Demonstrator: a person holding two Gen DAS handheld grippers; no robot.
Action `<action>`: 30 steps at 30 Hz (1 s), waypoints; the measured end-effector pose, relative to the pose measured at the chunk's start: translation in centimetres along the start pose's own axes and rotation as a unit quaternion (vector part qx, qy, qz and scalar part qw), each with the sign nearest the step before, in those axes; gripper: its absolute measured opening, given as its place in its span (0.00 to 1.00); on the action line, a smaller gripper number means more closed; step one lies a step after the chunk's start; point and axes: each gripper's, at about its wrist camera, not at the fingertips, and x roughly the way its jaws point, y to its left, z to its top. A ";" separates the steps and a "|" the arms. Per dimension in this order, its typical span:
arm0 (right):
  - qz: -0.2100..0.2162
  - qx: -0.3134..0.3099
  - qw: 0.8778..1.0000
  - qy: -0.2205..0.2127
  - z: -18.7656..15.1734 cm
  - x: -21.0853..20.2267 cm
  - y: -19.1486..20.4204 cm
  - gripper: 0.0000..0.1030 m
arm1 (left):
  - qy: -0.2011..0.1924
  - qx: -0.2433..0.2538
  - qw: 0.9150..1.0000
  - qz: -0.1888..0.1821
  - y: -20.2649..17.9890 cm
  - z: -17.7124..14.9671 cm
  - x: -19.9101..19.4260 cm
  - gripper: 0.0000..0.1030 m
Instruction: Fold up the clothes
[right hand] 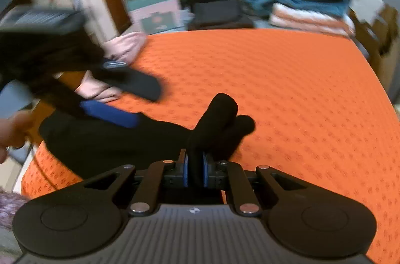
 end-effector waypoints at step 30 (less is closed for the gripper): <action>0.126 -0.023 0.992 0.018 1.7 -2.9 -0.6 0.43 | -0.009 0.037 0.999 -0.002 11.5 1.7 -11.3 0.11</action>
